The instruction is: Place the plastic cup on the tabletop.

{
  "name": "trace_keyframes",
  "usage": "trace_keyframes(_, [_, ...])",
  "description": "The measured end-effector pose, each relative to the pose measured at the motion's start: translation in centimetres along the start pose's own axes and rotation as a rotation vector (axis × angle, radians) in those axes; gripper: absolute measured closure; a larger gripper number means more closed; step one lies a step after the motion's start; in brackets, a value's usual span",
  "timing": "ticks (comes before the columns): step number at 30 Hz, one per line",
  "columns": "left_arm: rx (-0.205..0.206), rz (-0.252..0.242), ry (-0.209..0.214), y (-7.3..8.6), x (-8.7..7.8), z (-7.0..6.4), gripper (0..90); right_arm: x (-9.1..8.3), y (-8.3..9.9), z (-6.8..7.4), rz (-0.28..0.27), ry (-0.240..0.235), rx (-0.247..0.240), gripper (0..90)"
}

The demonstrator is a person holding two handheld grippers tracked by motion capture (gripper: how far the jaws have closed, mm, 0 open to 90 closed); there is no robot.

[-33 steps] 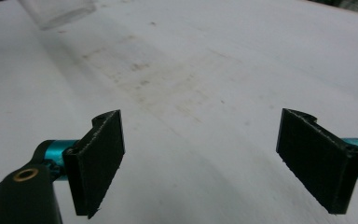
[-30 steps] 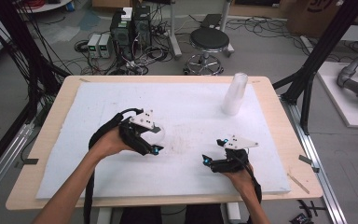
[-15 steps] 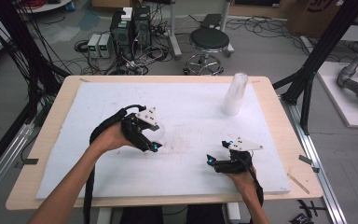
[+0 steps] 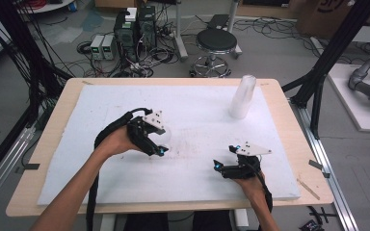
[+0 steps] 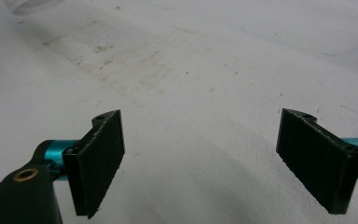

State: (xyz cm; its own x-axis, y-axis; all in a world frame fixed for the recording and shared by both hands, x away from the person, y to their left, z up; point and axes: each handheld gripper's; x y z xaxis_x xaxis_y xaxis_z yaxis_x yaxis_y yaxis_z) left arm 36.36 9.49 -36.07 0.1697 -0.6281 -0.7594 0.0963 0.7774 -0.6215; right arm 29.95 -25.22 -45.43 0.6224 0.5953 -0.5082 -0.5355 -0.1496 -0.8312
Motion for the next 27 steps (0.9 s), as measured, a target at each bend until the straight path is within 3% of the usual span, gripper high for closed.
trace_keyframes(9, [-0.016, 0.035, -0.005, 0.1, 3.1, 0.3, 31.9, 0.0, 0.0, 0.0, 0.007, -0.004, 0.005, 15.2])
trace_keyframes(14, [-0.026, 0.021, -0.01, -0.2, 4.0, 0.6, 32.1, 0.0, 0.0, 0.0, 0.008, -0.004, -0.002, 15.2])
trace_keyframes(17, [-0.02, 0.055, -0.002, -0.3, 4.9, 0.7, 32.0, 0.0, 0.0, 0.0, 0.007, -0.01, 0.0, 15.3])
trace_keyframes(27, [-0.053, 0.043, 0.001, 0.6, 5.9, 0.5, 31.8, 0.0, 0.0, -0.1, 0.009, -0.015, 0.001, 15.2])
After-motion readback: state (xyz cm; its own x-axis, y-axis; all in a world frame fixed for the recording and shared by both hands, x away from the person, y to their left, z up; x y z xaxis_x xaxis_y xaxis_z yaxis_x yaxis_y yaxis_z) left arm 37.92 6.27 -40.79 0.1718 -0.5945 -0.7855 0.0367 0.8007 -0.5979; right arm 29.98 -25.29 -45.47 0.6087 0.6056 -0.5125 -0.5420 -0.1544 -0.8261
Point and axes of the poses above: each handheld gripper's, and its own axes: x roughly forward along the jaws, y roughly out of its underside, z roughly to its left, and after that the axes turned 13 degrees about x, right-handed
